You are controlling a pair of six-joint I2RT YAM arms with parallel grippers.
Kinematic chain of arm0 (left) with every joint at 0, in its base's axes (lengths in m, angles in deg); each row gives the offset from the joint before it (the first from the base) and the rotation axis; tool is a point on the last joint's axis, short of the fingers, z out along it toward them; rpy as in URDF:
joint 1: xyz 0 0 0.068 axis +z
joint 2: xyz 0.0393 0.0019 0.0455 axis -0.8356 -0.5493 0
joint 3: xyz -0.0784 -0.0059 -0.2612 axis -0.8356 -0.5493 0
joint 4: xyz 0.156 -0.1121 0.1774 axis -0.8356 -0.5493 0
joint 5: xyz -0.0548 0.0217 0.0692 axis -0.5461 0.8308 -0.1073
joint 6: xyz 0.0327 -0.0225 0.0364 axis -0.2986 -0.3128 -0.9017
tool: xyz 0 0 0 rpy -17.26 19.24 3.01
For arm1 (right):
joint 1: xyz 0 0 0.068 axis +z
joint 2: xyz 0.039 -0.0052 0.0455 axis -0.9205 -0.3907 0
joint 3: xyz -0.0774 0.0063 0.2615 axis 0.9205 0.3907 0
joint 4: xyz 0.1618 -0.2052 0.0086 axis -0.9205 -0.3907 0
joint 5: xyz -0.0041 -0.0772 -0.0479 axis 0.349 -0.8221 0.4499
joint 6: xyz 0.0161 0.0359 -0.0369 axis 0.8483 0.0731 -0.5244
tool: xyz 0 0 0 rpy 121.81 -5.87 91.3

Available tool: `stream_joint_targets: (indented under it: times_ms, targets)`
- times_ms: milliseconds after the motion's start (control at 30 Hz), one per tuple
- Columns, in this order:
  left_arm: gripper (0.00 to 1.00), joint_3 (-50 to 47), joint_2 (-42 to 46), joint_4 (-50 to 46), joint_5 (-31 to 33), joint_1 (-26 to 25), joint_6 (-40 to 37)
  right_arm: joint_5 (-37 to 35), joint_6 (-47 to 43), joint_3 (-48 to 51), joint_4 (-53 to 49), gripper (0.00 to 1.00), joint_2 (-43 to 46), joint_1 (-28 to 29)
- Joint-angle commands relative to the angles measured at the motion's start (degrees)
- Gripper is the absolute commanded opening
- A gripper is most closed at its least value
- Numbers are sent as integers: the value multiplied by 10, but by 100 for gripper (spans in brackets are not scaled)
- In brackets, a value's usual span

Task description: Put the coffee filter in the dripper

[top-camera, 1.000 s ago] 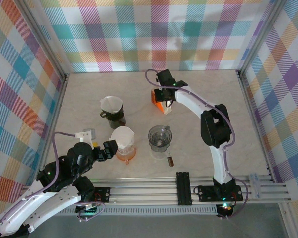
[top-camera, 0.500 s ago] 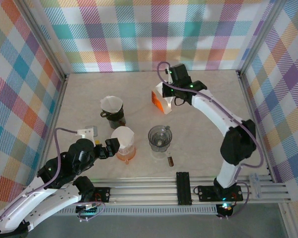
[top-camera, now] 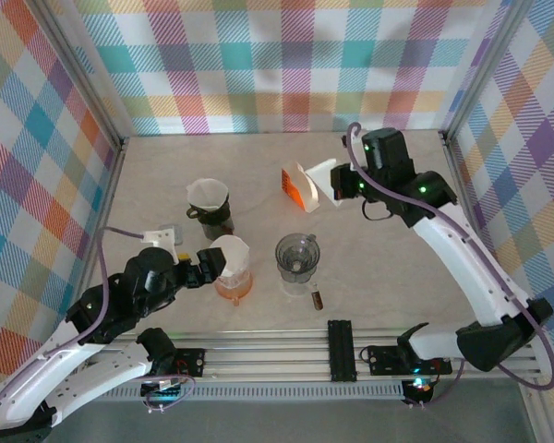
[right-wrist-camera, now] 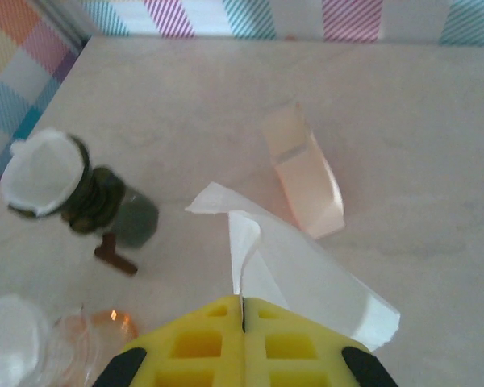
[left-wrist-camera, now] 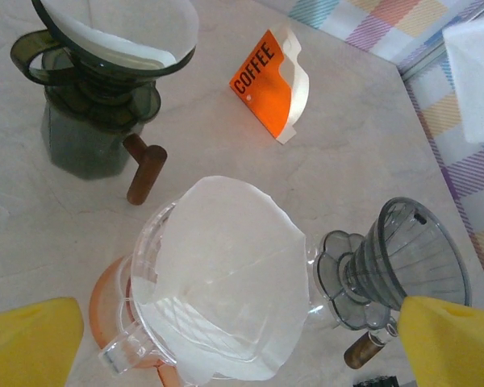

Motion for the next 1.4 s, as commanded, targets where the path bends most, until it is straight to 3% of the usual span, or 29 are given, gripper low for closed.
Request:
stream_joint_targets:
  times_ms: [0,233,600,1033,1367]
  targets:
    - [100,18,-22,-1,-29,7,6,30,-14,-33,-134,0,11,28]
    - [100,21,-66,26,-67,5,5,42,-24,-107,-279,0,-12,75]
    - [100,34,-83,27,-78,6,-9,24,-35,-212,-399,0,-108,151]
    - [100,32,-81,28,-84,6,-16,33,-56,-302,-426,0,-238,197]
    - [100,29,-77,25,-87,5,-17,42,-48,-242,-338,0,-267,209]
